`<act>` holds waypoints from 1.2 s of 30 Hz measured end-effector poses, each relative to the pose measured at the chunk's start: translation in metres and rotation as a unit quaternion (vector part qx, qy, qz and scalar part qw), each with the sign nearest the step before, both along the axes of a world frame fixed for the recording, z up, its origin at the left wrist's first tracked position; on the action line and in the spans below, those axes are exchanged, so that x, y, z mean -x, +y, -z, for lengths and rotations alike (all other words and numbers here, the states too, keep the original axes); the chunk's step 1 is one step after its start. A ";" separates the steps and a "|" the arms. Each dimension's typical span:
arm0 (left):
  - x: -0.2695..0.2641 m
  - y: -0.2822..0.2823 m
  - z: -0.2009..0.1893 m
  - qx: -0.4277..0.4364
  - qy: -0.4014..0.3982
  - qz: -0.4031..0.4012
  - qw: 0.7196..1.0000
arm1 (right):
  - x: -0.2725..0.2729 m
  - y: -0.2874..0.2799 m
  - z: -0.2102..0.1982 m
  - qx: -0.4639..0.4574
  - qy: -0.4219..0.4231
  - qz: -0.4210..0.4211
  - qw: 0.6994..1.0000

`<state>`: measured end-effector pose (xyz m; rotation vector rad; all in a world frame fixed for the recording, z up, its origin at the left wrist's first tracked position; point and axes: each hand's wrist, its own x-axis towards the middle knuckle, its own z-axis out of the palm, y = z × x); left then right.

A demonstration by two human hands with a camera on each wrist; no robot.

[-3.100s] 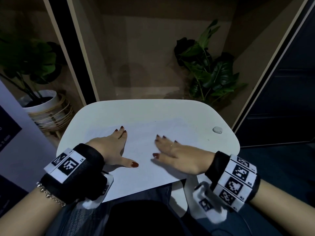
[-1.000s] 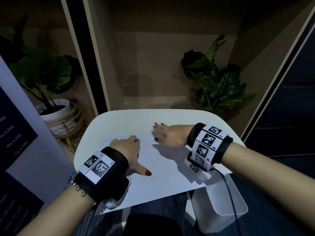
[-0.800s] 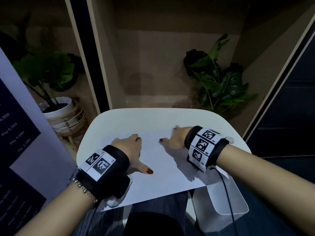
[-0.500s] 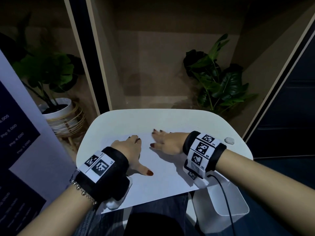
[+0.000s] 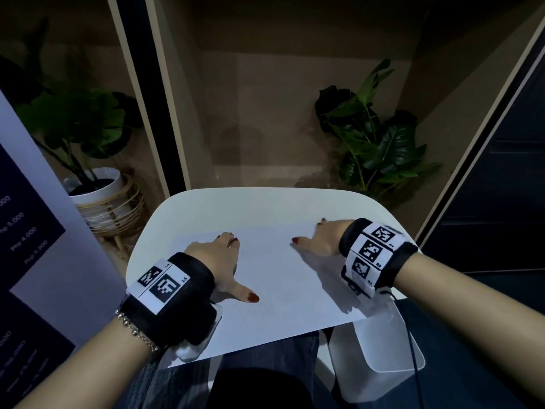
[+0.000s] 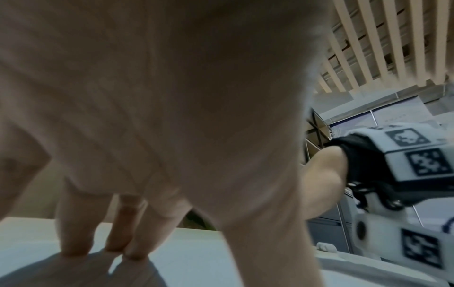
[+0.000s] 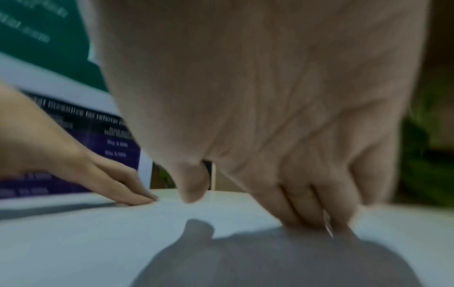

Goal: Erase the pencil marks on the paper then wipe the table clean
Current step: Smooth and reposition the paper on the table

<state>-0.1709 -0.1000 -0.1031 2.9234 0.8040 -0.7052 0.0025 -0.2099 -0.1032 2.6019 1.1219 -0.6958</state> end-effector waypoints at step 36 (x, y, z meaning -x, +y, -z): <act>0.002 0.005 0.006 0.008 -0.022 -0.004 1.000 | 0.023 -0.020 0.004 -0.008 0.092 -0.224 0.970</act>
